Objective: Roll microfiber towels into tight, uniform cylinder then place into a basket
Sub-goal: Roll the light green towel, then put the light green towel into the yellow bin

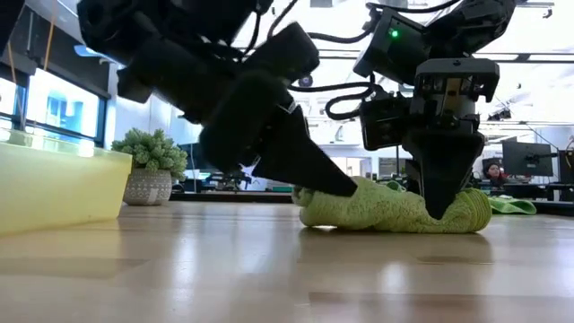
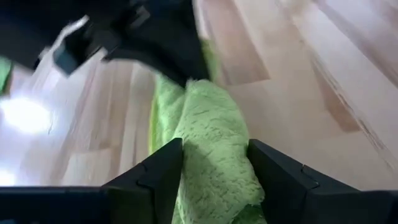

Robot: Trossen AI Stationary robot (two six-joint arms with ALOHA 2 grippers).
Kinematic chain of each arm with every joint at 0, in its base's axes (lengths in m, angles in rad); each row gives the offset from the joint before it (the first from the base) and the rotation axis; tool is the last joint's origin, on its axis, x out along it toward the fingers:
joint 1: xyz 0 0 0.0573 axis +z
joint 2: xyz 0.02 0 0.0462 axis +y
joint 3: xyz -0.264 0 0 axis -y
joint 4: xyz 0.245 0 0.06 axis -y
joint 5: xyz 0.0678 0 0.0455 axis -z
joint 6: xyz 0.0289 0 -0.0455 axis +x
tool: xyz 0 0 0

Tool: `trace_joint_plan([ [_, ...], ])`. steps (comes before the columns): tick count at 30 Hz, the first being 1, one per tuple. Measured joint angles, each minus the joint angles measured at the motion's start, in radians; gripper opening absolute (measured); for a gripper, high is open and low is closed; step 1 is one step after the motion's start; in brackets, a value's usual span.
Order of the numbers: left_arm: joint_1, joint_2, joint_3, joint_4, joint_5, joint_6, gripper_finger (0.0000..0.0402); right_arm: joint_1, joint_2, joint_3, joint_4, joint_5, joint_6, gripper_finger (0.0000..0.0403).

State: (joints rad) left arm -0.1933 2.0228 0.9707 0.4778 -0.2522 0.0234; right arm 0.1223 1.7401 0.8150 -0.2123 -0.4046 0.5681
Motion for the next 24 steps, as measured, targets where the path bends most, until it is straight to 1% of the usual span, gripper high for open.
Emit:
trace_joint_plan([
  [2,0.014,0.000,0.000,-0.023,0.027,-0.073,0.0160,0.000,0.000,0.000,0.000,0.000,-0.011,0.0007],
  [4,0.028,0.000,0.000,-0.053,0.086,-0.136,0.0142,0.000,0.000,0.000,0.000,0.000,-0.017,0.0013],
  [9,0.057,0.000,0.000,-0.113,0.190,-0.289,0.0072,-0.001,0.000,0.000,0.002,0.003,-0.029,0.0031],
  [13,0.091,0.000,0.000,-0.117,0.292,-0.446,0.0017,0.000,0.000,0.001,0.001,-0.004,-0.095,0.0049],
  [15,0.105,-0.001,0.002,-0.133,0.309,-0.525,0.0010,0.014,-0.029,0.012,-0.033,0.005,-0.157,0.0062],
  [19,0.129,-0.006,0.005,-0.197,0.316,-0.644,0.0018,0.032,-0.115,0.040,-0.123,0.011,-0.234,0.0090],
  [22,0.134,-0.007,0.005,-0.216,0.347,-0.670,0.0016,0.047,-0.171,0.045,-0.175,0.080,-0.278,0.0110],
  [24,0.134,-0.006,0.005,-0.216,0.347,-0.690,0.0016,0.060,-0.204,0.044,-0.212,0.122,-0.320,0.0122],
])
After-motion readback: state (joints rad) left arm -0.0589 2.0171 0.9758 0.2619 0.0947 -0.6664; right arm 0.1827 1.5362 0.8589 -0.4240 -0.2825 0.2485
